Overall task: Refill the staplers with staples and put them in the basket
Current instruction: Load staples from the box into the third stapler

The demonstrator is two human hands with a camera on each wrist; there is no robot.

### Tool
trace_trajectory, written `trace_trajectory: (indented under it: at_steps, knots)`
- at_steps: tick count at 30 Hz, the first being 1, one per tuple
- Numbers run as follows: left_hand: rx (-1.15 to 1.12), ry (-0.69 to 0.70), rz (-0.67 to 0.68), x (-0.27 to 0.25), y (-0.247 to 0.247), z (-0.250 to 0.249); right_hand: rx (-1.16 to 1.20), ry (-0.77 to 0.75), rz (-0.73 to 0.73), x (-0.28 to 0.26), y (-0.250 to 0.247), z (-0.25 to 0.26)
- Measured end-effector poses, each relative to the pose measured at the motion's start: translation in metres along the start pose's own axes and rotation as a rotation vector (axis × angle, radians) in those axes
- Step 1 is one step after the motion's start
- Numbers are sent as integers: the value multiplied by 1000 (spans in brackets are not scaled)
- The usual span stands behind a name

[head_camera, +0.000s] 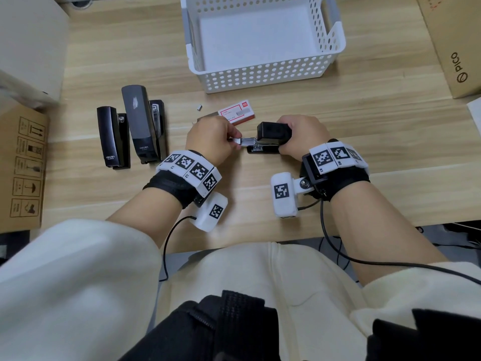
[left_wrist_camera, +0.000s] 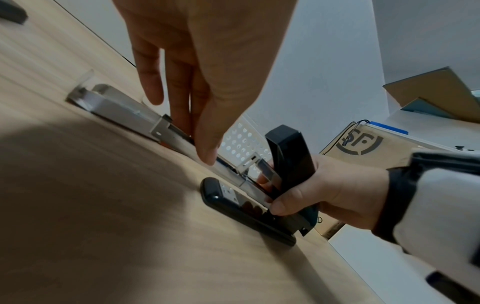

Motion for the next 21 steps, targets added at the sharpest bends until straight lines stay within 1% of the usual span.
trace_trajectory:
  at_steps: [5, 13, 15, 17, 19, 21]
  knots:
    - [23, 33, -25, -3, 1, -1, 1, -5, 0, 0, 0, 0]
    - [43, 41, 11, -1, 2, 0, 0, -12, 4, 0, 0, -1]
    - [-10, 86, 39, -2, 0, 2, -3, -14, 6, 0, -1, -1]
    - [-81, 169, 47, -4, -3, 5, -6, -18, 7, 0, -1, 0]
    - [-27, 239, 64, -5, -5, 7, -6, -20, 8, 0, -1, 0]
    - [74, 275, 75, -5, -5, 9, -10, -18, 9, 0, -1, 0]
Point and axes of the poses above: each hand's wrist, its own x-axis towards the middle knuckle, its own y-axis out of the palm, z = x × y, the point moved 2 cm from there along x, towards the middle knuckle, and after that the axes turned 3 degrees about z, right-handed, at the moved point
